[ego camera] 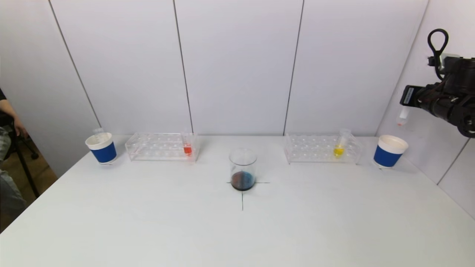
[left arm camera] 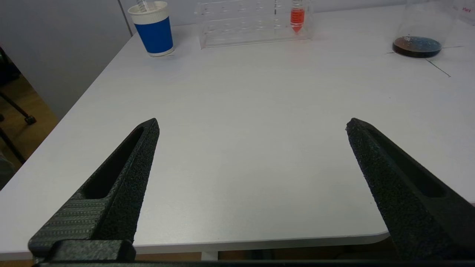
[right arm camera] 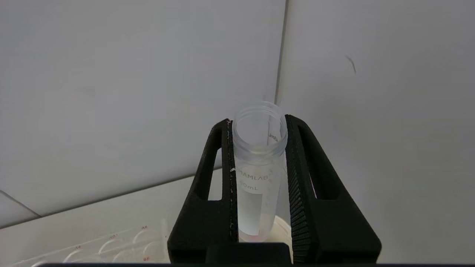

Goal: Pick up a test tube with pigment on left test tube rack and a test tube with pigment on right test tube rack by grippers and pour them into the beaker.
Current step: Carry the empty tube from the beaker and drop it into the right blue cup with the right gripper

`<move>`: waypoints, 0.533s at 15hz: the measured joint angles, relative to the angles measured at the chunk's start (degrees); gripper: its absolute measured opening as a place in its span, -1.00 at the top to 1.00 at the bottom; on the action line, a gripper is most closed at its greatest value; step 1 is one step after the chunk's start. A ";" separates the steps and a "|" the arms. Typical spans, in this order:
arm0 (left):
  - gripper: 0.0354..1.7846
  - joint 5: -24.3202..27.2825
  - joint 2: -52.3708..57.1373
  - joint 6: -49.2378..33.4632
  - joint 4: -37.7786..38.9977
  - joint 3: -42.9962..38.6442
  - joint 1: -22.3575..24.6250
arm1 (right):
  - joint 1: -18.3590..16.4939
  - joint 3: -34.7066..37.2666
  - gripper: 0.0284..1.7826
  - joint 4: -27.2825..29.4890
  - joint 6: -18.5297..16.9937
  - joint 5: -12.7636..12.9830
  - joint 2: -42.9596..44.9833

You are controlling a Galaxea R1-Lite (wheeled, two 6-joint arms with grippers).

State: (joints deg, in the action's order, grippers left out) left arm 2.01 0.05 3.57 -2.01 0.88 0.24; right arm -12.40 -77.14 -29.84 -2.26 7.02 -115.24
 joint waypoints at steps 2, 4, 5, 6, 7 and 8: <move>-0.98 0.00 0.00 0.01 0.01 0.00 0.00 | -0.22 0.57 0.52 -0.15 -0.09 -0.02 -1.66; -0.98 0.00 0.00 0.00 0.01 0.00 0.02 | -0.35 1.10 0.52 -1.18 -0.13 -0.02 -3.19; -0.98 0.00 0.00 0.00 0.00 0.00 0.00 | -0.33 1.40 0.52 -2.51 -0.17 -0.02 -3.97; -0.98 0.02 0.00 0.01 0.01 0.00 0.00 | -0.33 1.76 0.52 -3.72 -0.16 -0.02 -4.69; -0.98 0.00 0.00 0.00 0.00 0.00 0.02 | -0.35 2.17 0.52 -4.44 -0.17 -0.02 -5.38; -0.98 0.00 0.00 0.04 0.01 0.00 0.02 | -0.35 2.50 0.52 -4.67 -0.20 0.00 -6.03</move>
State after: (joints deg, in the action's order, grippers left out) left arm 2.01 0.05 3.61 -2.00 0.88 0.27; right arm -12.75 -74.64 -34.51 -2.45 7.02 -121.27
